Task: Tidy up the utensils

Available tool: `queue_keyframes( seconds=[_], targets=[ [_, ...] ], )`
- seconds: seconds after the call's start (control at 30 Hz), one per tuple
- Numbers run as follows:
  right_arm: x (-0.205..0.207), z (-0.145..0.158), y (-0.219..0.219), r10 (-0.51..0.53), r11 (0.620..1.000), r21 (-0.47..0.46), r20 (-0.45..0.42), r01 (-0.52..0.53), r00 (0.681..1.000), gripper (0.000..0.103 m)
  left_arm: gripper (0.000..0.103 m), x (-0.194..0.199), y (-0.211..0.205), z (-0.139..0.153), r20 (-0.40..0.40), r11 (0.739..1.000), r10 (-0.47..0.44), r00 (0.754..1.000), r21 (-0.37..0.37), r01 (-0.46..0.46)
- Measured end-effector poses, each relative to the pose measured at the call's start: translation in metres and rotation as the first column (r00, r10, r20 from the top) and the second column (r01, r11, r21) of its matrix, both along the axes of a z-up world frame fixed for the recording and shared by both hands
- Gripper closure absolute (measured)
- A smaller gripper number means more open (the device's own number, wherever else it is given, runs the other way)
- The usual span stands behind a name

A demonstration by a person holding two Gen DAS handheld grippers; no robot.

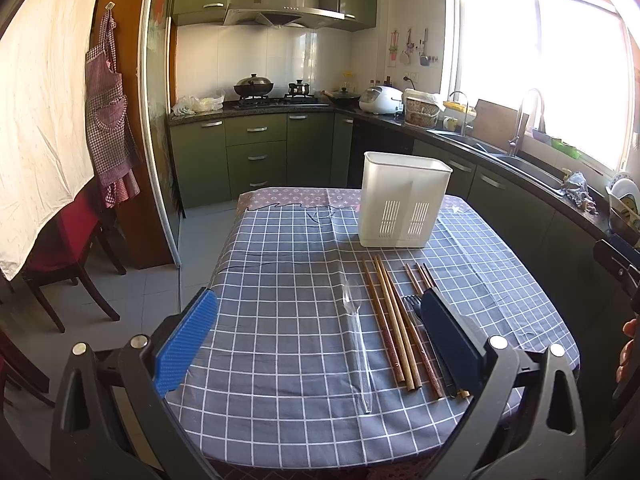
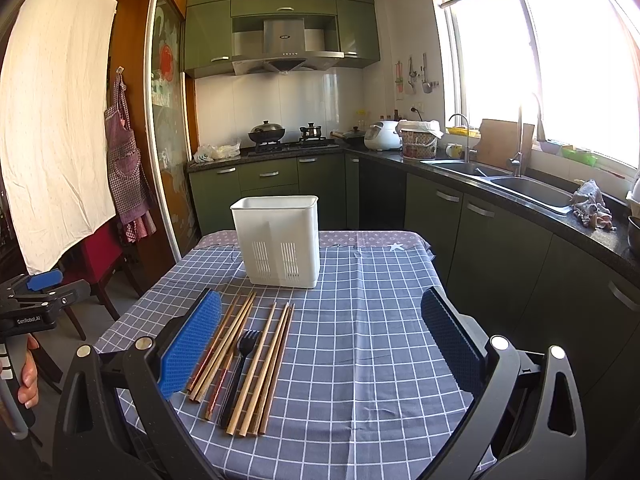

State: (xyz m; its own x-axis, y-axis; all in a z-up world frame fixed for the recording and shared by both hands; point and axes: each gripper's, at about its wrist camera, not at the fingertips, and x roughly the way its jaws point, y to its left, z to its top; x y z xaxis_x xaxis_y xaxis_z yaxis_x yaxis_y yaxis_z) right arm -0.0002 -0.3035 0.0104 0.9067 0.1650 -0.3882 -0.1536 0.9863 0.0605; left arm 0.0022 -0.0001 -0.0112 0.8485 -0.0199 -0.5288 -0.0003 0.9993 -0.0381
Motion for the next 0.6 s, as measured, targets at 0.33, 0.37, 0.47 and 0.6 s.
queue_keyframes(
  seconds=[0.33, 0.37, 0.47, 0.6],
  targets=[
    [0.0003, -0.0007, 0.0003, 0.002, 1.0, 0.002, 0.0, -0.002, 1.0, 0.004, 0.006, -0.001, -0.001, 0.0004, -0.001, 1.0, -0.002, 1.0, -0.001, 0.002],
    [0.0007, -0.001, 0.0006, 0.002, 1.0, 0.001, -0.001, -0.002, 1.0, 0.004, 0.006, -0.0013, -0.0013, -0.0001, -0.002, 1.0, -0.002, 1.0, -0.001, 0.002],
    [0.0006, -0.0007, -0.0003, 0.001, 1.0, 0.001, -0.002, -0.001, 1.0, 0.004, 0.006, -0.0026, -0.002, -0.0013, -0.003, 1.0, -0.002, 1.0, -0.002, 0.002],
    [0.0012, -0.0017, -0.0004, 0.003, 1.0, 0.001, -0.003, -0.003, 1.0, 0.004, 0.006, -0.0006, -0.0009, 0.0005, -0.004, 1.0, -0.004, 1.0, -0.003, 0.004]
  ],
)
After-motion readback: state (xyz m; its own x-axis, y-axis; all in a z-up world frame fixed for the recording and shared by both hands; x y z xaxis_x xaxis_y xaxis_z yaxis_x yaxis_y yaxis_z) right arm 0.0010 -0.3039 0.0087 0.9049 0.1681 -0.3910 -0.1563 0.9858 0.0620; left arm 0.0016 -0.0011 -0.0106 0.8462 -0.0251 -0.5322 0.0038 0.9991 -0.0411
